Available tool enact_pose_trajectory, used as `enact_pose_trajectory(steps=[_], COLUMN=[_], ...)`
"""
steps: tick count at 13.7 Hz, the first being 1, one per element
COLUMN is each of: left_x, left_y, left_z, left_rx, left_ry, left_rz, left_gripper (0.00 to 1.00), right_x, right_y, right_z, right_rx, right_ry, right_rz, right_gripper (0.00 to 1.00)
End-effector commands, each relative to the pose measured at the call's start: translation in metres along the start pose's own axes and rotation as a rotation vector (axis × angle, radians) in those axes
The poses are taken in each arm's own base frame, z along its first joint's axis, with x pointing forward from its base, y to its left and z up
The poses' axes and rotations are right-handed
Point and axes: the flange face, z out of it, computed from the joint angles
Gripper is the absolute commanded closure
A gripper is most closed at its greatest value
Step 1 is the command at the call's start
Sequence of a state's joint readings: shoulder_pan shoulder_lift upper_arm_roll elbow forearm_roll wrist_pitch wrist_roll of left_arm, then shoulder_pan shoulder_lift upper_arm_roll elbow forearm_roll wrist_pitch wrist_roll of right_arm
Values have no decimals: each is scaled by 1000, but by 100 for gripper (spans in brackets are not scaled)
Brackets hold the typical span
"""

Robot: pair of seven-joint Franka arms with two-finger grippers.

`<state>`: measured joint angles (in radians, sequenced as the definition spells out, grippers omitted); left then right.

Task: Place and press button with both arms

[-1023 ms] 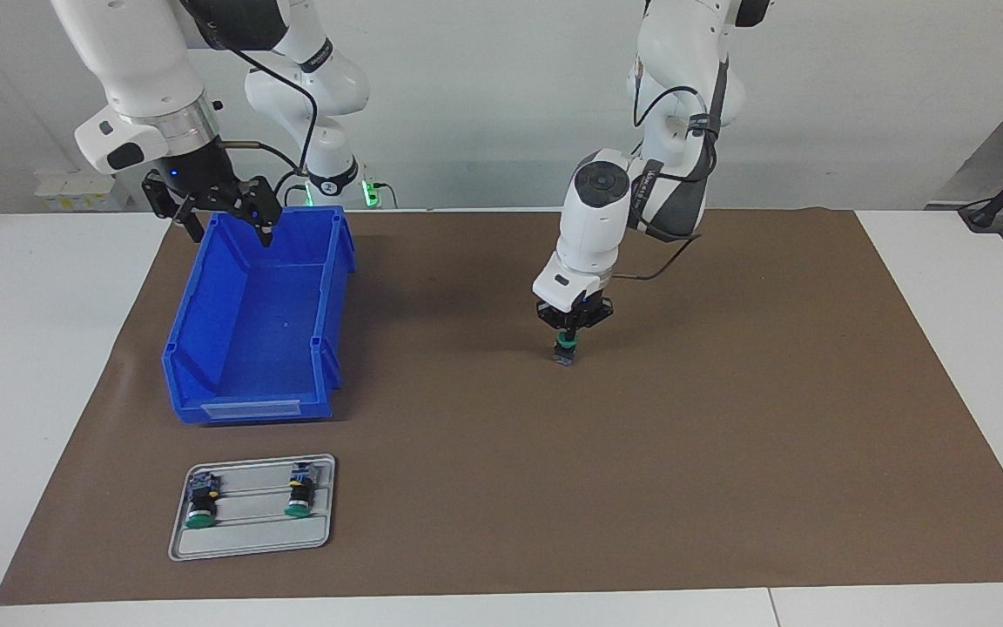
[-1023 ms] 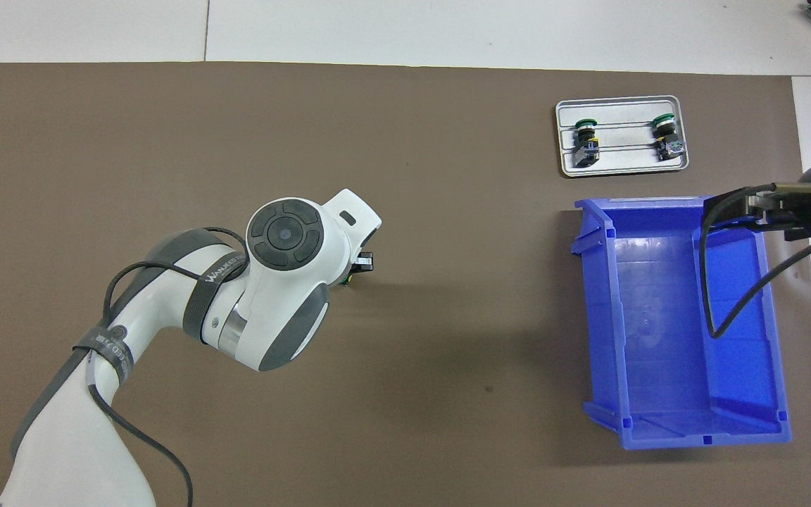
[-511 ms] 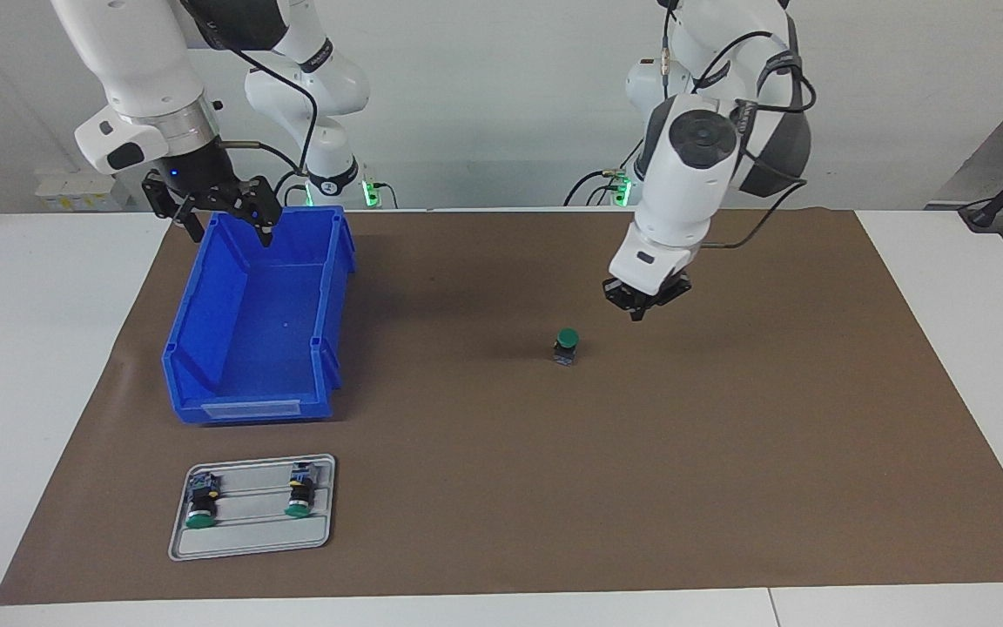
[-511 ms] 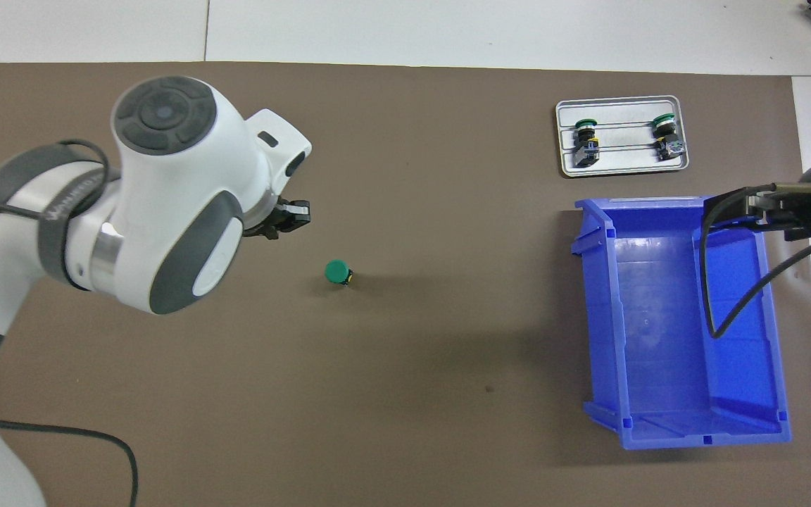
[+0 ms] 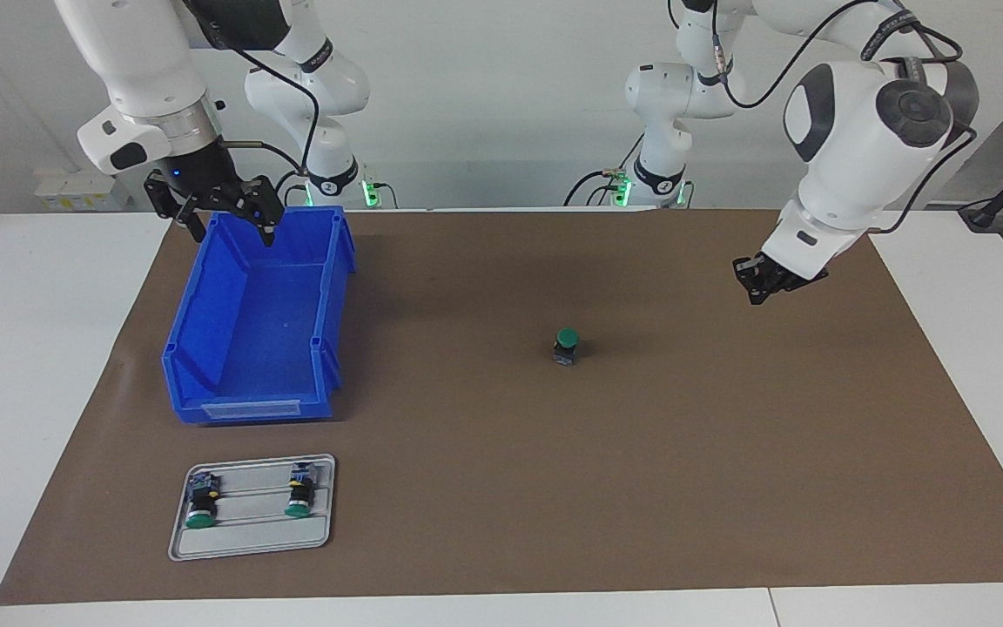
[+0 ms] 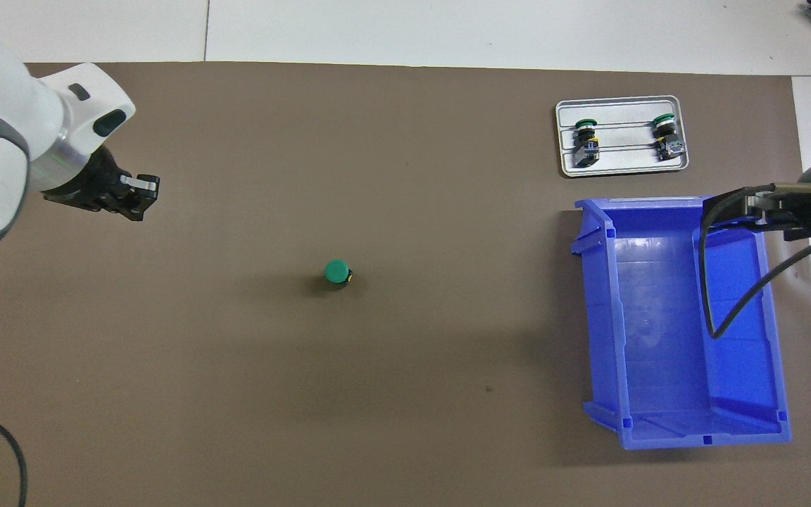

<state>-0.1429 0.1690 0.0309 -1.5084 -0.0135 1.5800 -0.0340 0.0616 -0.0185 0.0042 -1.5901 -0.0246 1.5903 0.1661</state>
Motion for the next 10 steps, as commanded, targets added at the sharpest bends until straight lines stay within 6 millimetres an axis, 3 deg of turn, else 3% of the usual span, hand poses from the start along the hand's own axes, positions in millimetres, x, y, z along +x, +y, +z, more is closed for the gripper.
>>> enact_pose_trajectory(steps=[1,2,3,4,7,10], left_x=[-16,-18,-20,-22,-25,-26], left_y=[-11,-11,-10,-10,-11,-10], left_z=[-22,-26,-32,-36,-39,-35], left_rx=[-36,-36,-36,-37,-37,-37], left_ry=[11,20,37,46,53,66], left_rz=[8,10,11,10,11,15], left_gripper=[38,12,1,1,0,0], right_x=[-6,-6,-6,-6,-11,-23], right_y=[-1,-1,-3,-7,-43,-93], right_z=[-3,-3,-2,0,7,19], right_rx=[-1,-1,-1,0,5,19], right_ry=[1,3,3,6,18,41], right_rz=[-24,-14,-13,8,69,142], right_gripper=[0,0,0,1,1,2])
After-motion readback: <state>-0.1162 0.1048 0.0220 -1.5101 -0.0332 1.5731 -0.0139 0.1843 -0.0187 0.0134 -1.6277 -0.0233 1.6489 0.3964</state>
